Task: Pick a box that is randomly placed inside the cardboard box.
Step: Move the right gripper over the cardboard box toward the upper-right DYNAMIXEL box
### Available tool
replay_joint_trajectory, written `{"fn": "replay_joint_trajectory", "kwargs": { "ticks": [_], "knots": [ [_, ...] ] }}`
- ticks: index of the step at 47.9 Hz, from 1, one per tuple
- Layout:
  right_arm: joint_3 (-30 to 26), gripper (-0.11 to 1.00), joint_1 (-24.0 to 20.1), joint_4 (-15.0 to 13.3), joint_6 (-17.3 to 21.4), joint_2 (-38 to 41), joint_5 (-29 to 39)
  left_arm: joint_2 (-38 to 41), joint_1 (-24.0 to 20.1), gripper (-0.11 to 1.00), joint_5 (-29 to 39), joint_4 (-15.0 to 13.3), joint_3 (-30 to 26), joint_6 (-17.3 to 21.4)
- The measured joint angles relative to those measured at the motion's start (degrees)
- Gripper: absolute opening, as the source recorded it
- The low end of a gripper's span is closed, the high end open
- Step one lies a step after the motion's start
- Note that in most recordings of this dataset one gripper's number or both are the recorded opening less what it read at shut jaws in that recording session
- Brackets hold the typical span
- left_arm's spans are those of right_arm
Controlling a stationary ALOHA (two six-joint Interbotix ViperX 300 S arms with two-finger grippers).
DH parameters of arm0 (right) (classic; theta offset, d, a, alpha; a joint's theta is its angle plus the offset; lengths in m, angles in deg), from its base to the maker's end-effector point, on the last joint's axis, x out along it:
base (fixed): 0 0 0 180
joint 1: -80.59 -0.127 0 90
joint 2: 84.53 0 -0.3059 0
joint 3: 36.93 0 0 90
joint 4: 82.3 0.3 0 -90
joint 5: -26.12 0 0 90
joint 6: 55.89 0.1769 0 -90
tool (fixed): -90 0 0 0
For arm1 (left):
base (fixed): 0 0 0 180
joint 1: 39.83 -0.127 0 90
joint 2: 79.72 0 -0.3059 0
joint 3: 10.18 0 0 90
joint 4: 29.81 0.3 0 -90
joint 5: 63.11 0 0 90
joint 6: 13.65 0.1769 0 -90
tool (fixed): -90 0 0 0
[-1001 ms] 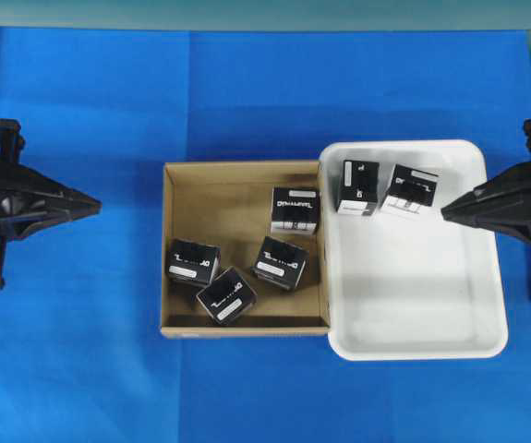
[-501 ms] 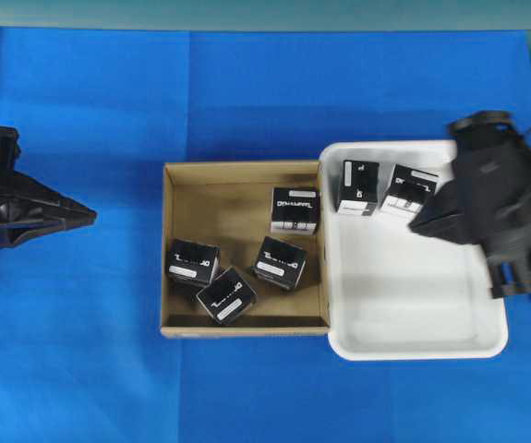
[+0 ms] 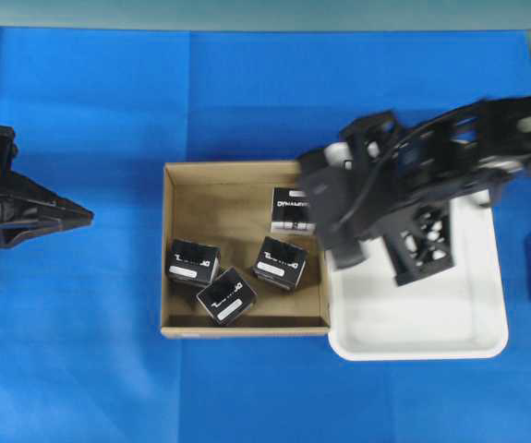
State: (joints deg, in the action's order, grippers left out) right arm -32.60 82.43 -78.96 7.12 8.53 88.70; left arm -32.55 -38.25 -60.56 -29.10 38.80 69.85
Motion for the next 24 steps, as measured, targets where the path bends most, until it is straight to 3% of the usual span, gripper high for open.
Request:
{"fn": "replay_joint_trajectory", "kwargs": {
  "ticks": [8, 17, 24],
  "knots": [
    [-4.0, 0.02, -0.3, 1.8, 2.8, 6.0, 2.2, -0.4, 0.2, -0.07, -0.1, 0.0, -0.1, -0.1],
    [-8.5, 0.03, -0.3, 3.5, 15.6, 12.3, 2.5, -0.5, 0.4, -0.07, 0.0, 0.0, -0.1, -1.4],
    [-9.4, 0.05, -0.2, 3.5, 21.6, 15.0, 2.0, -0.4, 0.4, -0.07, 0.0, 0.0, -0.1, -2.9]
  ]
}}
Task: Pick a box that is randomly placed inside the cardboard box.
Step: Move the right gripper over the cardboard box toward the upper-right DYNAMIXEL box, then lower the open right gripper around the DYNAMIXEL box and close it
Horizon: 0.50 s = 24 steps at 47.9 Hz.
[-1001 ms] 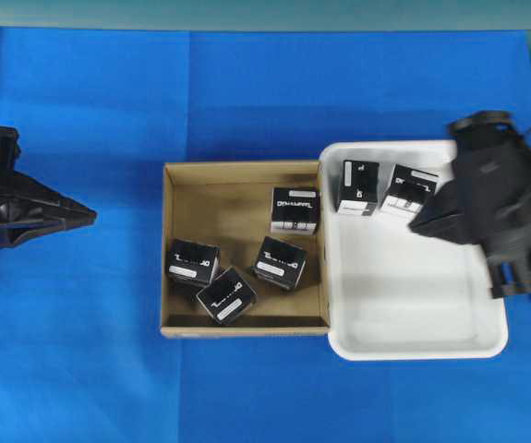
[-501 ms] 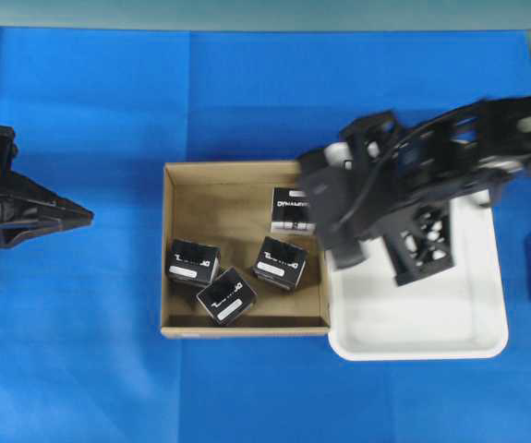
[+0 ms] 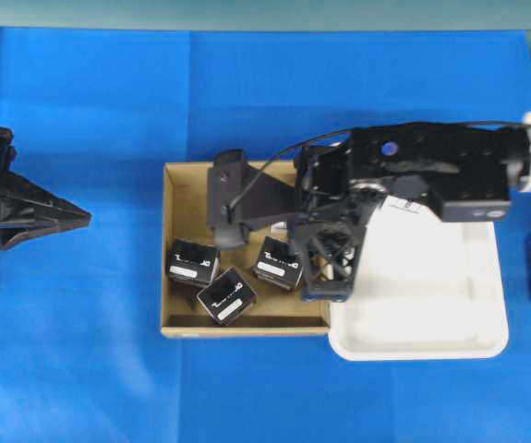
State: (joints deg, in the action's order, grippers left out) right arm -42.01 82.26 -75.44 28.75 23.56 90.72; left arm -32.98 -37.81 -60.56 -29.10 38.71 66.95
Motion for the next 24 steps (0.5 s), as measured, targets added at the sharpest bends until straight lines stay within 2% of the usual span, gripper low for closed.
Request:
{"fn": "replay_joint_trajectory", "kwargs": {
  "ticks": [7, 12, 15, 19, 24],
  "knots": [
    [0.1, 0.10, 0.2, 0.1, 5.3, 1.7, -2.5, 0.0, 0.3, -0.07, 0.0, 0.0, 0.0, 0.0],
    [0.1, 0.19, 0.4, 0.1, 9.2, 2.1, -4.0, 0.0, 0.4, -0.07, 0.0, 0.0, 0.0, 0.0],
    [0.1, 0.28, 0.8, 0.1, 11.8, 2.4, -4.4, 0.0, 0.3, -0.07, 0.0, 0.0, 0.0, 0.0],
    [0.2, 0.46, 1.1, 0.1, 14.5, 2.5, -4.6, -0.2, 0.4, -0.07, 0.0, 0.0, 0.0, 0.0],
    [0.4, 0.77, 1.3, 0.1, 18.9, 2.6, -5.5, -0.4, 0.4, -0.07, 0.0, 0.0, -0.1, 0.0]
  ]
}}
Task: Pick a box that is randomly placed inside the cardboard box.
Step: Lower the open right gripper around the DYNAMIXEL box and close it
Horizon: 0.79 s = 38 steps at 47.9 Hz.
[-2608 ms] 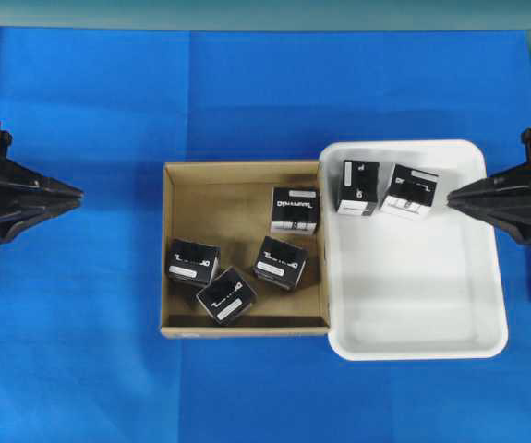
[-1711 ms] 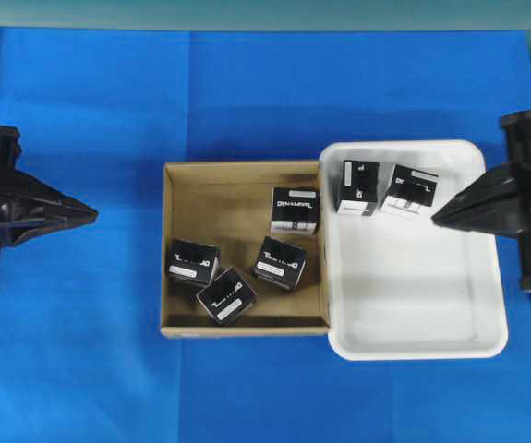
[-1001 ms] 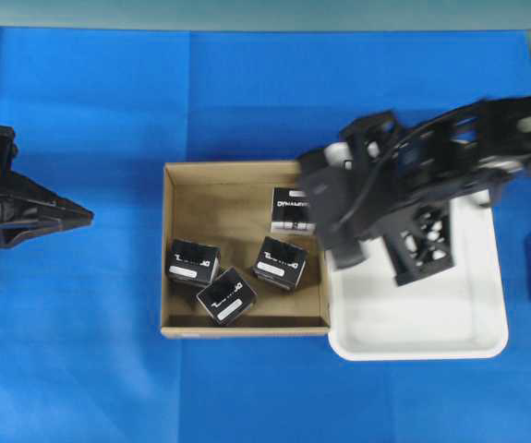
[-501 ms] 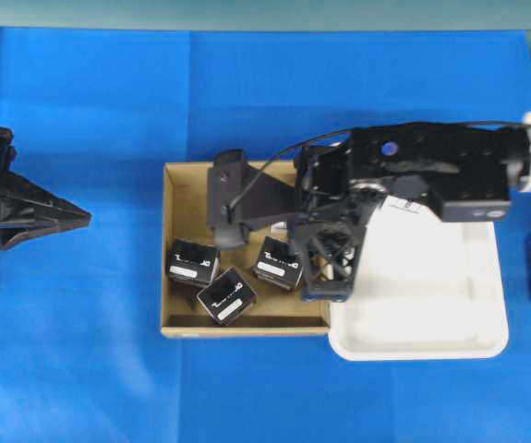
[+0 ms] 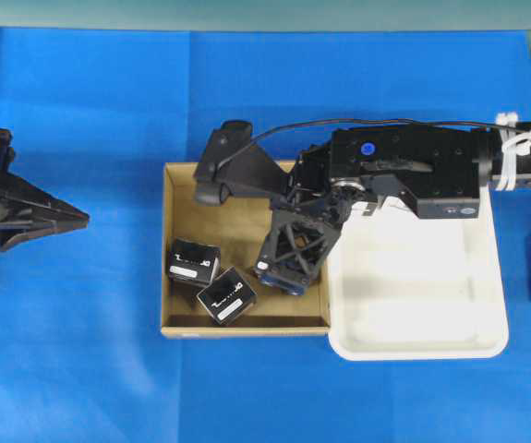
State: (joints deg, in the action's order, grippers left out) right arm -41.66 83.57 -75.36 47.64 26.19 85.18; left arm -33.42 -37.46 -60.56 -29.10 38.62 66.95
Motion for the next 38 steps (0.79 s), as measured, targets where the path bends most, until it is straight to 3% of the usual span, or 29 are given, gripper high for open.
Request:
{"fn": "replay_joint_trajectory", "kwargs": {
  "ticks": [4, 7, 17, 38],
  "knots": [
    [0.1, 0.94, -0.1, -0.1, 3.2, 0.3, -1.1, -0.2, 0.0, -0.07, 0.0, 0.0, 0.1, 0.0],
    [0.3, 1.00, -0.1, -0.9, 5.4, 0.5, -1.6, -0.2, 0.0, -0.07, 0.0, 0.0, 0.1, 0.0],
    [0.4, 1.00, -0.5, -4.0, 8.4, 1.4, -1.7, -0.3, 0.0, -0.07, 0.0, 0.0, 0.0, 0.0],
    [-0.8, 1.00, -1.4, -4.3, 9.1, 3.3, -4.2, -1.7, 0.4, -0.07, 6.0, 0.0, 0.0, -0.1]
  ]
}}
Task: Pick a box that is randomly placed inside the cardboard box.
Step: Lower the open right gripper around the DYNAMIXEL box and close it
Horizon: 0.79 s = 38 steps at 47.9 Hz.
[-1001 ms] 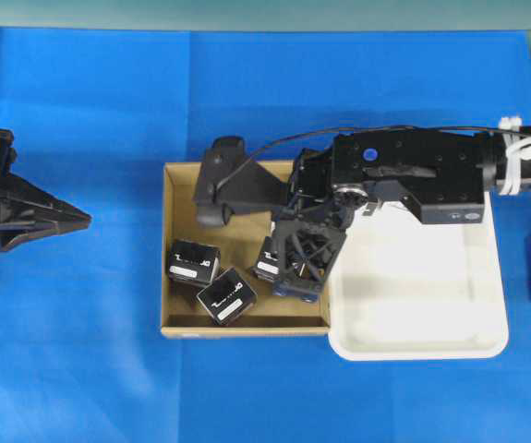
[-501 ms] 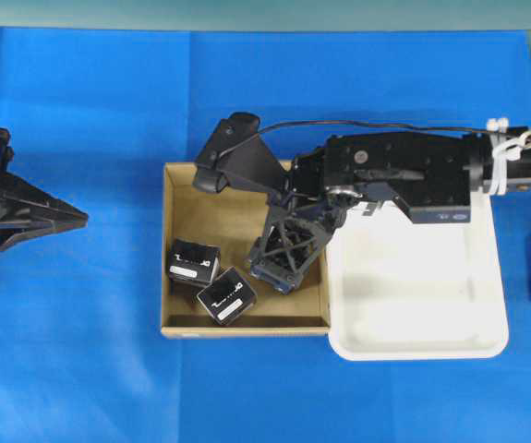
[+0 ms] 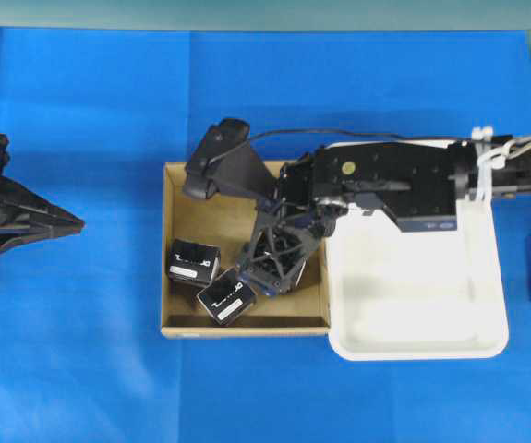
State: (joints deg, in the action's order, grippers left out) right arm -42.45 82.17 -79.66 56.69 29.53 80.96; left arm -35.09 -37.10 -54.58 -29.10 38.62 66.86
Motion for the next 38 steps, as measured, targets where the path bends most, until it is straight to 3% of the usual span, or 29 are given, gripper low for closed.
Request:
{"fn": "replay_joint_trajectory", "kwargs": {
  "ticks": [26, 38],
  "knots": [
    [1.3, 1.00, -0.6, -0.5, 0.0, 2.6, -0.4, -4.8, 0.2, -0.07, 6.1, 0.0, -0.4, 0.0],
    [4.6, 1.00, -1.0, -0.8, 0.0, 3.8, -4.4, -4.9, 0.2, -0.07, 6.2, 0.0, -0.4, 0.0]
  ]
}}
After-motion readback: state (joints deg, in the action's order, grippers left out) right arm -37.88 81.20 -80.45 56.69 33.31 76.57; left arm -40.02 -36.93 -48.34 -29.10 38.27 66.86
